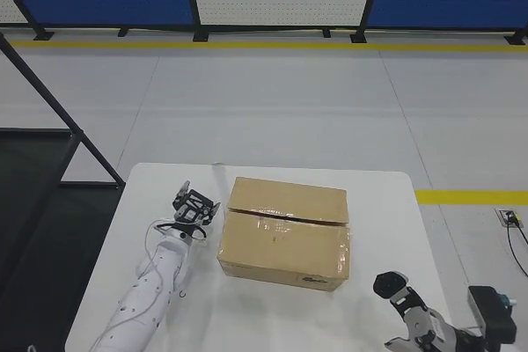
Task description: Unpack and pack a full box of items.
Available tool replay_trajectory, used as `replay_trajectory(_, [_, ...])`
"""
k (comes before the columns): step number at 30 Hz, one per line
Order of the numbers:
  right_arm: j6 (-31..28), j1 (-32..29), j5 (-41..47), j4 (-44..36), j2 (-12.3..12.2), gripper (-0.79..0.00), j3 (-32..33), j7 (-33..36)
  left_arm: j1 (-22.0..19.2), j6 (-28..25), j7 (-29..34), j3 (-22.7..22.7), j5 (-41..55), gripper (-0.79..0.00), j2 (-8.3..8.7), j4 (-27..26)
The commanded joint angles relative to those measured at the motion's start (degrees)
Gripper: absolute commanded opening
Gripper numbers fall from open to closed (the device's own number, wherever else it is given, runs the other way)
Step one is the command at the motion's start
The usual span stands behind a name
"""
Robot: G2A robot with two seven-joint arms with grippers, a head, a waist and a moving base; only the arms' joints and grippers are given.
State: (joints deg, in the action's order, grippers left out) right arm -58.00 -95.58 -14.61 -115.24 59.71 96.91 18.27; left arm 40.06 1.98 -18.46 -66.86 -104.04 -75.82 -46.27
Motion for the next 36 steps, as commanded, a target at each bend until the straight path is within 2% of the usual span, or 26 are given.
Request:
replay_trajectory(1, [0.0, -0.41, -1.29, -0.03, -0.14, 0.0, -0.09, -1.57, -1.14, -0.04, -1.31, 0.68, 0.42, 0.0, -0.36, 1.78])
replay_trajectory(8, [0.0, -2.51, -7.18, -0.48, -0.83, 0.0, -0.56, -8.04, -6.05, 0.7, -4.47, 2.75, 3.68, 0.0, -2.18, 8.09])
replay_trajectory(12, [0.0, -3.88, -10.28, -0.87, -1.32, 0.0, -0.63, -11.89, -8.28, 3.42, -6.22, 3.4, 4.81, 0.0, -3.08, 11.49])
replay_trajectory(19, [0.0, -5.18, -14.82, -0.56, -2.34, 0.0, -1.43, -17.3, -9.58, 7.76, -11.39, 2.21, 8.44, 0.0, -3.72, 14.79])
replay_trajectory(27, [0.0, -4.29, -17.22, 0.04, -3.79, 0.0, -3.1, -20.44, -8.38, 10.5, -15.34, -0.57, 12.48, 0.0, -3.42, 13.41])
replay_trajectory(36, [0.0, -2.52, -17.55, 0.85, -5.68, 0.0, -4.8, -21.4, -4.42, 14.25, -16.77, -4.18, 15.32, 0.0, -2.6, 7.27])
